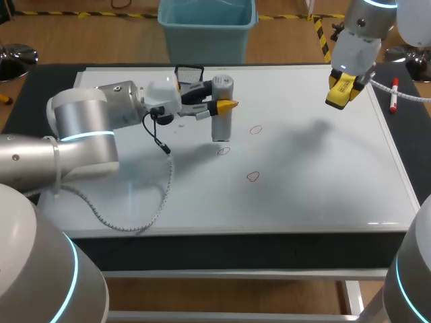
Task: Pick up the inspection probe, press it on each red-marked spot on the whiteboard one by one, put down the probe, pick up the eraser, and wipe off all the red marks.
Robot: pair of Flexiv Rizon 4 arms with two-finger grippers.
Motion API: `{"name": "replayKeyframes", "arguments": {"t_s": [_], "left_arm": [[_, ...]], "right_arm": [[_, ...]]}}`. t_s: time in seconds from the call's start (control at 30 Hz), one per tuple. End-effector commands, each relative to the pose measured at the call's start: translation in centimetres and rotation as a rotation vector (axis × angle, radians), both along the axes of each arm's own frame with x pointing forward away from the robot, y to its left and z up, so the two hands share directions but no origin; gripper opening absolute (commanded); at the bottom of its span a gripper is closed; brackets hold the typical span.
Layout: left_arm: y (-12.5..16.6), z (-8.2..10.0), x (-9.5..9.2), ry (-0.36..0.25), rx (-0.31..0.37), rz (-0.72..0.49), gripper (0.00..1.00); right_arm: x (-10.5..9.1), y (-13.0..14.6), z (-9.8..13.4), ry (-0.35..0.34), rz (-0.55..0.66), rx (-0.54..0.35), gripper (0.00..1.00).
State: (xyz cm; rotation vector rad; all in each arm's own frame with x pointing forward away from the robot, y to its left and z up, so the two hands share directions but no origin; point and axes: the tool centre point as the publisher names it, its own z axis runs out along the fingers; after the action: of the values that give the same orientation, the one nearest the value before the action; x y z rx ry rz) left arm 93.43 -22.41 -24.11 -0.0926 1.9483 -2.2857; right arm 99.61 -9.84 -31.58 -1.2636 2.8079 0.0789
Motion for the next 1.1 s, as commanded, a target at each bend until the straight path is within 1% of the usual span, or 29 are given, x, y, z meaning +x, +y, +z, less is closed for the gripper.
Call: {"name": "replayKeyframes", "arguments": {"t_s": [0.03, 0.27, 0.33, 0.53, 0.6, 0.7, 0.77, 1.1], "left_arm": [[1.7, 0.8, -0.8, -0.003, 0.010, 0.023, 0.00], [4.9, 1.6, -0.9, -0.025, -0.003, 0.074, 0.00], [5.7, 1.8, -0.8, -0.026, 0.019, 0.080, 0.00], [8.7, 2.2, -0.4, -0.031, 0.039, 0.118, 0.00], [9.8, 2.2, -0.2, -0.041, 0.016, 0.137, 0.00], [11.4, 2.4, 0.1, -0.050, 0.011, 0.159, 0.00], [12.4, 2.4, 0.3, -0.047, 0.027, 0.178, 0.00], [15.4, 2.6, 1.2, -0.058, 0.043, 0.228, 0.00]], "right_arm": [[0.1, 0.0, 0.1, 0.002, 0.002, -0.005, 0.00], [0.1, 0.0, 0.1, 0.002, 0.002, -0.005, 0.00], [0.1, 0.0, 0.1, 0.002, 0.002, -0.005, 0.00], [0.1, 0.0, 0.1, 0.002, 0.002, -0.005, 0.00], [0.1, 0.0, 0.1, 0.002, 0.002, -0.005, 0.00], [0.1, 0.0, 0.1, 0.002, 0.002, -0.005, 0.00], [0.1, 0.0, 0.1, 0.002, 0.002, -0.005, 0.00], [0.1, 0.0, 0.1, 0.002, 0.002, -0.005, 0.00]]}}
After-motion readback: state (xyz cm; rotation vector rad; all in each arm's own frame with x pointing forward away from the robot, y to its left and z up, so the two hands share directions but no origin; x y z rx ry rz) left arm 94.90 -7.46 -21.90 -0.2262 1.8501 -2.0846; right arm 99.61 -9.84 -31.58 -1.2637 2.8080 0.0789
